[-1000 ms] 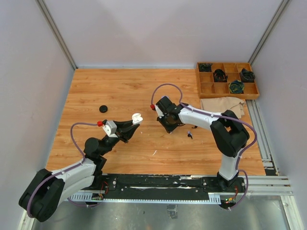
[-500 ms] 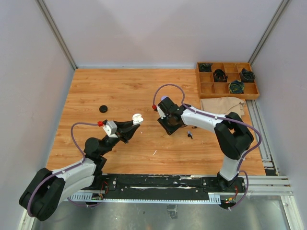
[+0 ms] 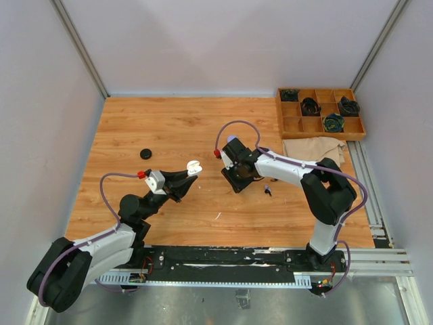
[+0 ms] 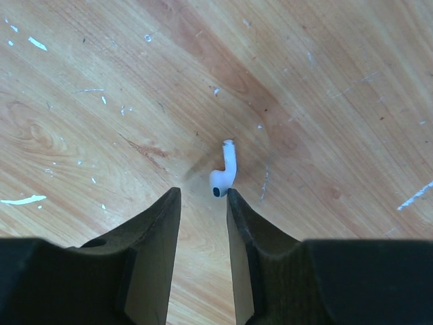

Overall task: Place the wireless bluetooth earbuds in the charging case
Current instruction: Pick up the earbud from the center of the board.

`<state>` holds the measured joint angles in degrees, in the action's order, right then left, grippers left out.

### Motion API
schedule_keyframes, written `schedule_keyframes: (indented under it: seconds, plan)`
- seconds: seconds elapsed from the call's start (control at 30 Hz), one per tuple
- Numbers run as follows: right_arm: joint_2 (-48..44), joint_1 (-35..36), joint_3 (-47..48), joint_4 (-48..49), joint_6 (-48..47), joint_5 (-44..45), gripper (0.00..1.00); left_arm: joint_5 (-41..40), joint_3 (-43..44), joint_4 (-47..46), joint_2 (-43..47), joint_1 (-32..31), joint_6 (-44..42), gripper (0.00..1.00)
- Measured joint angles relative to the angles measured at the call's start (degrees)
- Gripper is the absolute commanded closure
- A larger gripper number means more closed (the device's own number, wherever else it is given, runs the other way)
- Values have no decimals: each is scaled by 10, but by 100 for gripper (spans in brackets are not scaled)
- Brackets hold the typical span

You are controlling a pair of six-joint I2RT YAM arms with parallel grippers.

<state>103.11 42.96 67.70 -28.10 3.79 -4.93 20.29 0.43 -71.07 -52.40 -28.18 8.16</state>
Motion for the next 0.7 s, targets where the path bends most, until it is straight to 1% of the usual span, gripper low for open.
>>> schedule_keyframes:
  seconds: [0.27,0.5,0.63,0.7]
  plan:
    - [19,8,6,1,5,-26,65,1,0,0,0,0,0,100]
    - [35,18,36,9,5,-61,64,2,0,0,3,0,0,100]
    - [39,21,60,9,-5,-69,59,4,0,-4,6,0,0,100]
    - [39,21,67,8,-15,-69,58,4,0,-4,9,0,0,100]
